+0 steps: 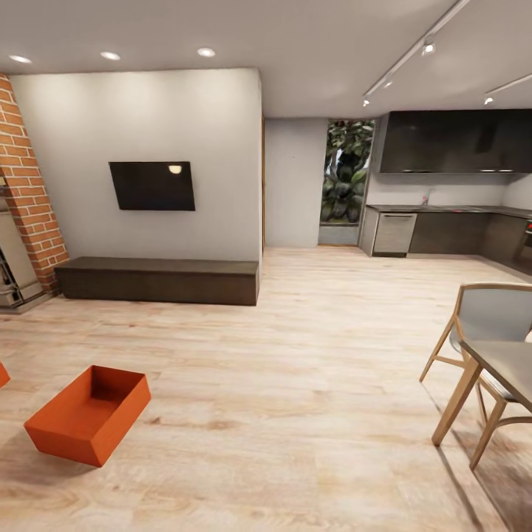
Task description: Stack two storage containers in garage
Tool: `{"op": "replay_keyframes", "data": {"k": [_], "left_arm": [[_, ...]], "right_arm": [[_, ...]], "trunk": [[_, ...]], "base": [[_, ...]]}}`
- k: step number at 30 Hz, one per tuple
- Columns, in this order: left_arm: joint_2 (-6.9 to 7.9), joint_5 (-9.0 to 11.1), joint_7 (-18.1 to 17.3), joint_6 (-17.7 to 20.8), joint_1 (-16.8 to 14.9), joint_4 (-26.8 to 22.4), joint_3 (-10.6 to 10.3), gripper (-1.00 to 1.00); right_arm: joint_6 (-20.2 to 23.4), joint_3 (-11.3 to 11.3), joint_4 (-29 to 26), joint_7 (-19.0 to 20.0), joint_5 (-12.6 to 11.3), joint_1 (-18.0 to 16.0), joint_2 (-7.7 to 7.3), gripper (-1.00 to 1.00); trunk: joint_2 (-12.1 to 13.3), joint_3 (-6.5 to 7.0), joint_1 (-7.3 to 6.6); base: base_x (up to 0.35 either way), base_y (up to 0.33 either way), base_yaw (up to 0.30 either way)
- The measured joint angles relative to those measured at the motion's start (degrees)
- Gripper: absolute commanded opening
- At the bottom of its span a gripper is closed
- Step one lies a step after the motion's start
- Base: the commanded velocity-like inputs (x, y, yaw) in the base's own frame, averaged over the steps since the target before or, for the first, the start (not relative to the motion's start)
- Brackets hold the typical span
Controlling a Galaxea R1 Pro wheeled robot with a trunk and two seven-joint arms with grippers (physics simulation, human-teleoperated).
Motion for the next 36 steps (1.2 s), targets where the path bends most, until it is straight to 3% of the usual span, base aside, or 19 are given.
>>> {"op": "replay_keyframes", "data": {"k": [36], "left_arm": [[0.07, 0.0, 0.3, -0.1, 0.0, -0.1, -0.1, 1.0]], "right_arm": [[0.0, 0.0, 0.0, 0.0, 0.0, 0.0, 0.02, 1.0]], "trunk": [[0.0, 0.0, 0.0]], "base": [[0.326, 0.0, 0.0]]}}
